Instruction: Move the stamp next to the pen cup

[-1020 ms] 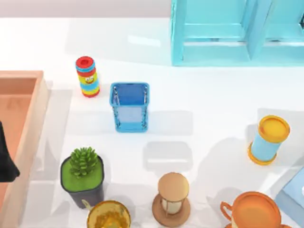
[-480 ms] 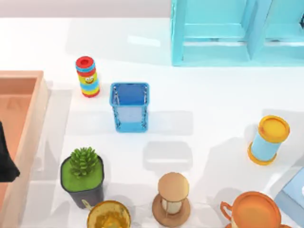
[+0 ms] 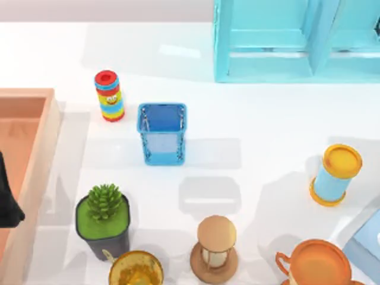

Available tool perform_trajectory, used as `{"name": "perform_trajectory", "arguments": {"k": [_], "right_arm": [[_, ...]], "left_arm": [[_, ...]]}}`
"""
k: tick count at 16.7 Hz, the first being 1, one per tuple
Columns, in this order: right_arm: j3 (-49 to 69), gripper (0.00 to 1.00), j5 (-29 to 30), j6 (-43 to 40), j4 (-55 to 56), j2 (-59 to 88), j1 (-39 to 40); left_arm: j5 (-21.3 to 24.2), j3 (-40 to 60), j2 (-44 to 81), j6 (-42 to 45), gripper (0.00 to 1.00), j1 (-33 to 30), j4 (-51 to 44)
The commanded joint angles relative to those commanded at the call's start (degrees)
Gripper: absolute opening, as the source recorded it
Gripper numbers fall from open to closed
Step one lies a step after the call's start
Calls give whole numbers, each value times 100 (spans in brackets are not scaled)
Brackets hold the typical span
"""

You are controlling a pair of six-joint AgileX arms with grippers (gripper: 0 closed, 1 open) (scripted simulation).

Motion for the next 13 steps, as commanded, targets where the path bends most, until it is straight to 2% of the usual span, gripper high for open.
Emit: {"name": "perform_trajectory", "arguments": {"k": [1, 2, 13], "right_arm": [[0, 2, 0, 0, 0, 0, 0], [0, 0, 0, 0, 0, 0, 0], [225, 0, 6, 196, -229, -30, 201]], "left_arm": [[0, 0, 0, 0, 100, 0, 0], [0, 0, 0, 0, 100, 0, 0], [0, 0, 0, 0, 100, 0, 0]]}}
